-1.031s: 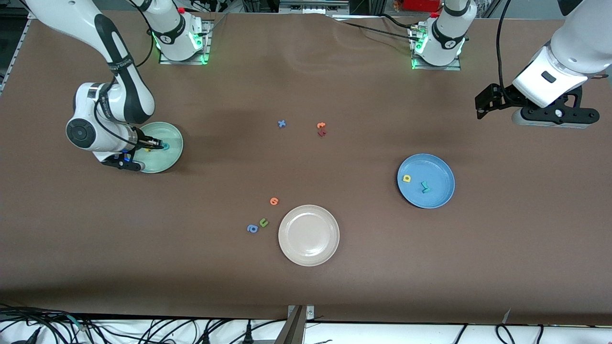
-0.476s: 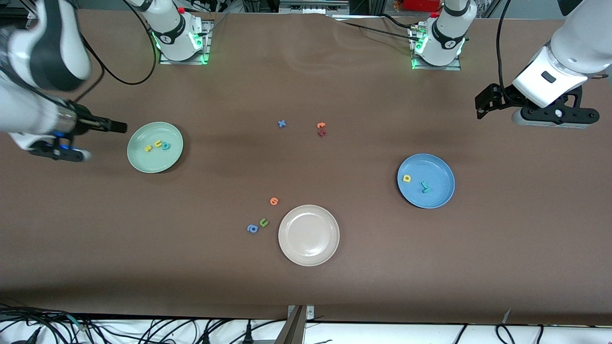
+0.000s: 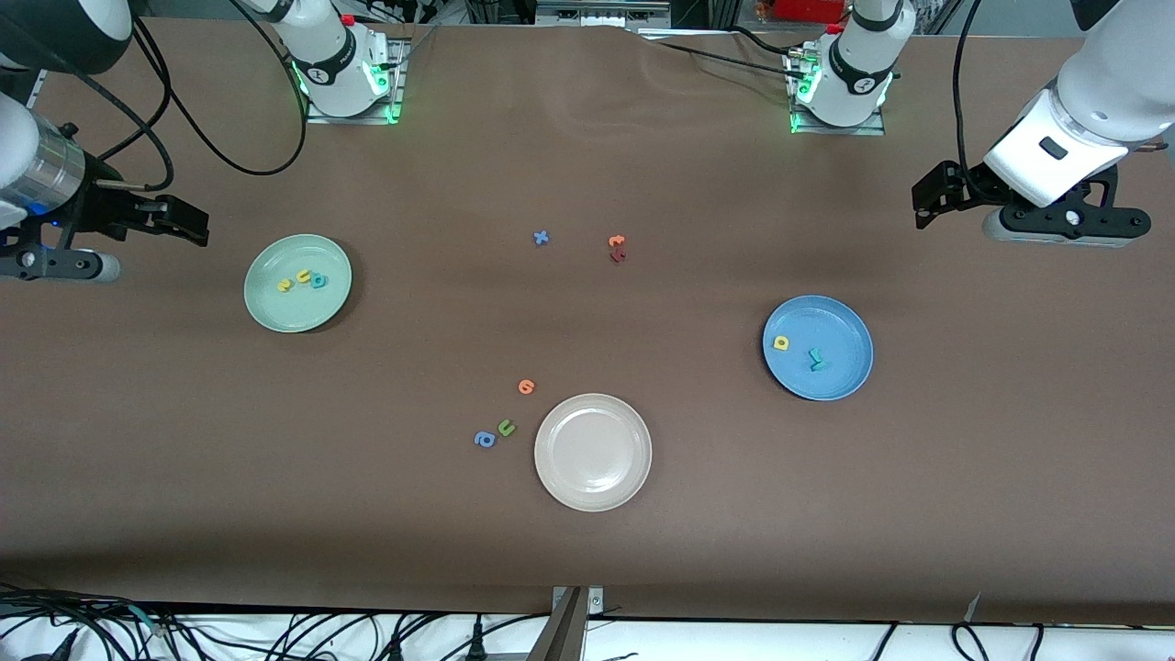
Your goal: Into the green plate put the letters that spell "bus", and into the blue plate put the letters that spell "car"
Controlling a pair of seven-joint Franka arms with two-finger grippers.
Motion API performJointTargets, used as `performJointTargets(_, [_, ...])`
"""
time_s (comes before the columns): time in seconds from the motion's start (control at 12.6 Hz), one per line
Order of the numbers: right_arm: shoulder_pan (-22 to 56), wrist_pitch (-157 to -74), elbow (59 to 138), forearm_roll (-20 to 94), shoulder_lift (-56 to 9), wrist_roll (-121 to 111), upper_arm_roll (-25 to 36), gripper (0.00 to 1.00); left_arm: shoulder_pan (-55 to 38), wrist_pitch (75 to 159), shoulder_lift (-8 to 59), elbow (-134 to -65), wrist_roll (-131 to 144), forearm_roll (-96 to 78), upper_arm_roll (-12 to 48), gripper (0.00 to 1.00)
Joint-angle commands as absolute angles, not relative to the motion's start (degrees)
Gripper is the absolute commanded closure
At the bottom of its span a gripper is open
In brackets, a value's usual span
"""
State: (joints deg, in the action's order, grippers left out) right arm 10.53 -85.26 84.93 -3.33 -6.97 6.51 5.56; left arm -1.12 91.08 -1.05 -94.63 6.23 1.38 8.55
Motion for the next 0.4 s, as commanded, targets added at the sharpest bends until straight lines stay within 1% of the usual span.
performJointTargets(0.0, [10.28, -83.85, 82.18, -3.52, -8.26, 5.71, 5.80, 0.00, -1.32, 90.53, -1.41, -94.83, 4.92, 0.09, 8.09, 0.00])
performJointTargets(0.32, [10.28, -83.76, 82.00, -2.72, -8.26, 6.32, 6.07, 0.00, -1.32, 90.53, -1.49, -94.83, 4.92, 0.09, 8.09, 0.00])
